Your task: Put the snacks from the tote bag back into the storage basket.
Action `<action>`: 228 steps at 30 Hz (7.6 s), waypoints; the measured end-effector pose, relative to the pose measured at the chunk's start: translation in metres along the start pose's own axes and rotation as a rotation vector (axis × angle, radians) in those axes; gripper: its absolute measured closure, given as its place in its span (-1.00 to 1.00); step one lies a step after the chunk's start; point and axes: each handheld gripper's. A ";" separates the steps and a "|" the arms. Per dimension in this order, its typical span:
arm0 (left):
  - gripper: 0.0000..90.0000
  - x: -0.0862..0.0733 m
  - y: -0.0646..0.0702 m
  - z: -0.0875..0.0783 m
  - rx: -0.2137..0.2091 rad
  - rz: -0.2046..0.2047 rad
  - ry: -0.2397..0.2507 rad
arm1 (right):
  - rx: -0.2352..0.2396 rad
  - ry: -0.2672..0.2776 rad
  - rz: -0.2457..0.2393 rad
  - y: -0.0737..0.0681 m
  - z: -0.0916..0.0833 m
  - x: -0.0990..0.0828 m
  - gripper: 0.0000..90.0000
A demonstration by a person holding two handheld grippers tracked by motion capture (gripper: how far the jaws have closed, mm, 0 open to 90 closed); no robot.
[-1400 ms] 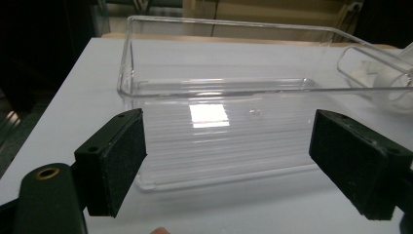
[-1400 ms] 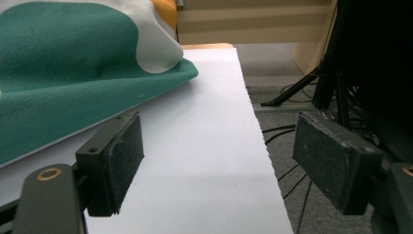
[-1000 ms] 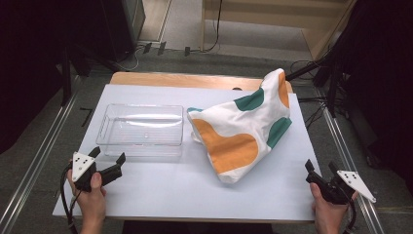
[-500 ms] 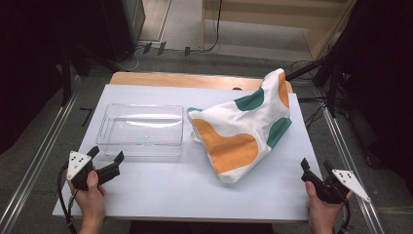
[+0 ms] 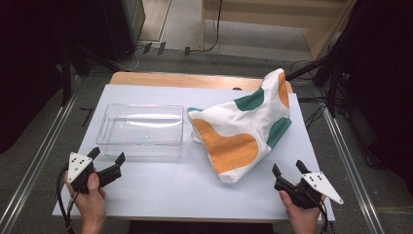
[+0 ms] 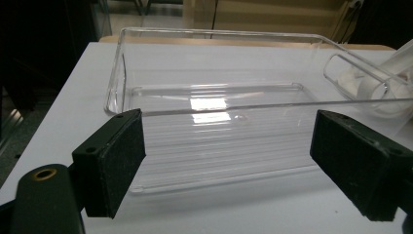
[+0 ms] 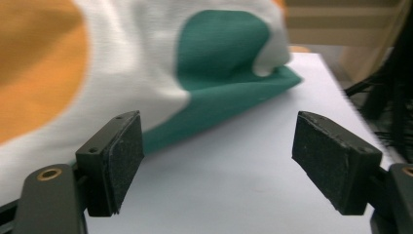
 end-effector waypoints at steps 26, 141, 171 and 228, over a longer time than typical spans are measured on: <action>-0.69 0.049 0.096 0.041 -0.253 0.099 -0.030 | 0.166 -0.116 -0.012 -0.083 0.014 -0.011 -0.63; 0.75 0.079 0.264 0.114 -0.883 0.328 -0.233 | 0.108 -0.295 0.083 -0.008 0.021 -0.023 0.97; 0.79 0.066 0.347 0.101 -0.843 0.253 -0.196 | 0.011 0.095 0.110 0.028 -0.036 0.010 -0.07; -0.69 0.053 0.198 0.068 -0.679 0.038 -0.111 | -0.063 -0.197 0.022 0.058 0.013 -0.010 0.61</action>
Point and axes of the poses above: each handheld gripper's, and its own axes: z roughly forward along the jaws, x roughly out of its top, y roughly to its right, and after that the axes turned 4 degrees about y, right-handed
